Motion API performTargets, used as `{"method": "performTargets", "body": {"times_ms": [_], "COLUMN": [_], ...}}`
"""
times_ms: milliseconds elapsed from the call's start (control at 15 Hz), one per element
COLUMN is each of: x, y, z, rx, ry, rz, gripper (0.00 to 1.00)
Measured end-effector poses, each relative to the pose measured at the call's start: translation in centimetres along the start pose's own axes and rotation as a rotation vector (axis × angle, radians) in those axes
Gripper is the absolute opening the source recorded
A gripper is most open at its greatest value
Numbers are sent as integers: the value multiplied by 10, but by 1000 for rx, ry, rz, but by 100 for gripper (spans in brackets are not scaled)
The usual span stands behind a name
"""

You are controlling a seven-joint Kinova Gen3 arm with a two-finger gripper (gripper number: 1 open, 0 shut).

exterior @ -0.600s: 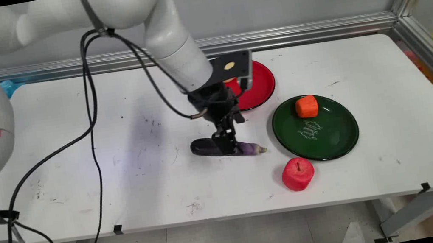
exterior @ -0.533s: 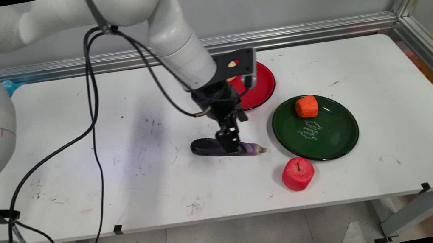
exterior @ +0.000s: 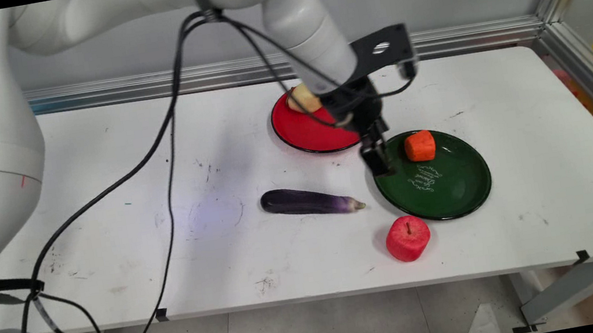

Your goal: Pick up the mandarin from the green plate

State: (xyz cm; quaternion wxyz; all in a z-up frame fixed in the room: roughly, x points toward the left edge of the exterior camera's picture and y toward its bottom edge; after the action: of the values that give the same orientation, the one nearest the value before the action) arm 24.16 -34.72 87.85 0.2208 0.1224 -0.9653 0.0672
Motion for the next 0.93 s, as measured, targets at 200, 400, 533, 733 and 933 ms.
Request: {"method": "performTargets", "body": {"times_ms": [200,400,533,733,933], "x": [24,39,46,50,52], "y": [-13,-25,-32,-41,-51], "z": [12,28,41,61,80], "rx": [30,48,52,57,63], "ry": [34,55,63,67,69], "rz": [-28,-41,-46,-50,-53], "gripper": [100,100,100,100,100]}}
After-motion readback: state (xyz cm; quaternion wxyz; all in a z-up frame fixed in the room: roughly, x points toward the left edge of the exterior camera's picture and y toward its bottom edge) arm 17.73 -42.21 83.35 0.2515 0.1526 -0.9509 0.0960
